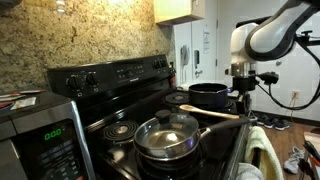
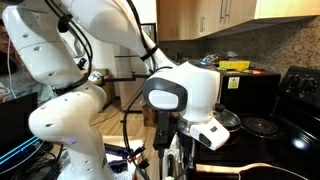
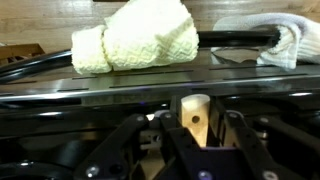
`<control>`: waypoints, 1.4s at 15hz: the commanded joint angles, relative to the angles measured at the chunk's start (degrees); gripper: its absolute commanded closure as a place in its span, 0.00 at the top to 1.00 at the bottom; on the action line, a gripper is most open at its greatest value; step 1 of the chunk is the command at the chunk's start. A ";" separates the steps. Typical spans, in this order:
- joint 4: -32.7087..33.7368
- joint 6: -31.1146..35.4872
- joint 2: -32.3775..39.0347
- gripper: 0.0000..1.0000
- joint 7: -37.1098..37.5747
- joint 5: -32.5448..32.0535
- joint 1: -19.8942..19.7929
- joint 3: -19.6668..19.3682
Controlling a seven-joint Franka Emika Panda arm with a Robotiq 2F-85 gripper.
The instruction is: Take the wooden spoon on the stove and put it on the counter
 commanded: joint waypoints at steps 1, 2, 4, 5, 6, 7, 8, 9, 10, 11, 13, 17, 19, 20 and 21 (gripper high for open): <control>-0.72 -4.99 -8.40 0.08 4.19 -2.69 -3.79 0.56; -0.51 -6.07 -10.05 0.08 4.96 -3.28 -4.55 0.73; 1.11 -9.14 -12.94 0.08 5.78 -3.69 -5.06 1.32; 1.69 -10.44 -14.17 0.08 5.98 -3.56 -4.83 1.74; 2.23 -11.51 -15.30 0.08 6.45 -3.51 -4.77 2.00; 2.80 -12.50 -16.25 0.08 6.65 -2.93 -4.24 2.31; 3.17 -13.01 -17.07 0.08 7.07 -2.78 -4.07 2.62; 3.48 -13.28 -17.75 0.08 7.38 -2.48 -3.76 3.01; 3.78 -13.64 -18.32 0.08 7.68 -2.32 -3.56 3.31; 4.12 -13.82 -18.82 0.08 7.85 -1.99 -3.17 3.55; 4.81 -13.86 -19.67 0.08 8.29 -1.76 -2.53 4.22; 7.12 -15.15 -20.28 0.08 5.01 0.06 2.03 4.87; 8.71 -17.16 -19.93 0.08 2.25 2.06 6.30 5.33; 9.42 -18.03 -19.63 0.08 1.33 2.99 8.08 5.62; 9.89 -18.87 -19.34 0.08 0.40 3.97 10.05 6.09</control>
